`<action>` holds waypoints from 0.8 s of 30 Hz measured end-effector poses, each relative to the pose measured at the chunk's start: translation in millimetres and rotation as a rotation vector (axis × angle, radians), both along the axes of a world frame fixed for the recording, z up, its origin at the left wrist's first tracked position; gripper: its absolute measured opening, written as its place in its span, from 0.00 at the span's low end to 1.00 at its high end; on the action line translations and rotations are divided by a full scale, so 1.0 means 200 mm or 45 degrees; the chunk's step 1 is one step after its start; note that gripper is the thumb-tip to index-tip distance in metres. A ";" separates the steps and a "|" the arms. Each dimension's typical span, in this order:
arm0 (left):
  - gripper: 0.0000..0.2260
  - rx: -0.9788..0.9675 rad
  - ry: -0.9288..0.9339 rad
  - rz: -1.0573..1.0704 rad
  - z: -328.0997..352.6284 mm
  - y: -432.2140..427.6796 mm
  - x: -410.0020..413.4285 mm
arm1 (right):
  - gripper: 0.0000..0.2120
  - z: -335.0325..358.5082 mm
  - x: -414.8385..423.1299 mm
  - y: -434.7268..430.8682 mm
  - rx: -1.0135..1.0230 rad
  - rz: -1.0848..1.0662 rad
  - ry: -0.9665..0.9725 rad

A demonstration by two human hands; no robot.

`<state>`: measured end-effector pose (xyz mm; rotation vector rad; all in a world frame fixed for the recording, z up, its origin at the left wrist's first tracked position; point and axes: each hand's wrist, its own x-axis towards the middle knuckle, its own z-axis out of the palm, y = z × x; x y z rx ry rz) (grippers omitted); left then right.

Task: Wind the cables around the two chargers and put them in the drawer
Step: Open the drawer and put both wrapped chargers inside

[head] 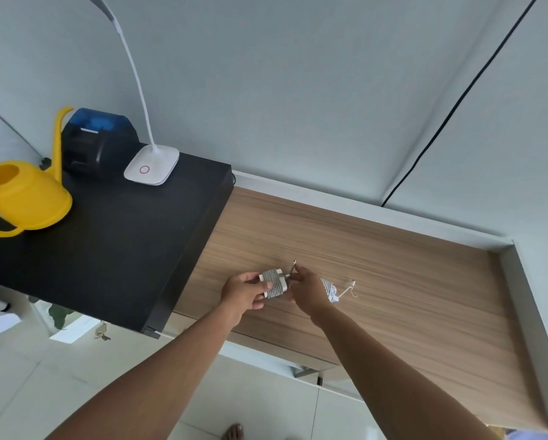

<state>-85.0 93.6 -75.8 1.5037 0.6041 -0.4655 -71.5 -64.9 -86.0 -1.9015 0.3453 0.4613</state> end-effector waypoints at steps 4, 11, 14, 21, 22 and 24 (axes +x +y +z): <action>0.23 -0.018 -0.016 0.031 0.01 -0.01 -0.01 | 0.16 0.06 -0.03 0.00 0.014 0.044 -0.001; 0.17 0.888 -0.331 -0.168 -0.01 0.00 -0.10 | 0.17 0.18 -0.19 -0.06 -0.342 0.190 -0.227; 0.22 1.318 -0.385 -0.366 -0.06 0.03 -0.17 | 0.14 0.13 -0.31 -0.15 -0.555 0.296 -0.324; 0.31 1.578 -0.276 -0.816 -0.23 0.05 -0.28 | 0.24 -0.10 -0.50 -0.35 -1.104 0.322 -0.386; 0.31 1.585 -0.269 -0.821 -0.23 0.05 -0.29 | 0.28 -0.12 -0.50 -0.37 -1.090 0.299 -0.307; 0.31 1.602 -0.252 -0.825 -0.24 0.05 -0.28 | 0.32 -0.18 -0.49 -0.38 -1.108 0.264 -0.261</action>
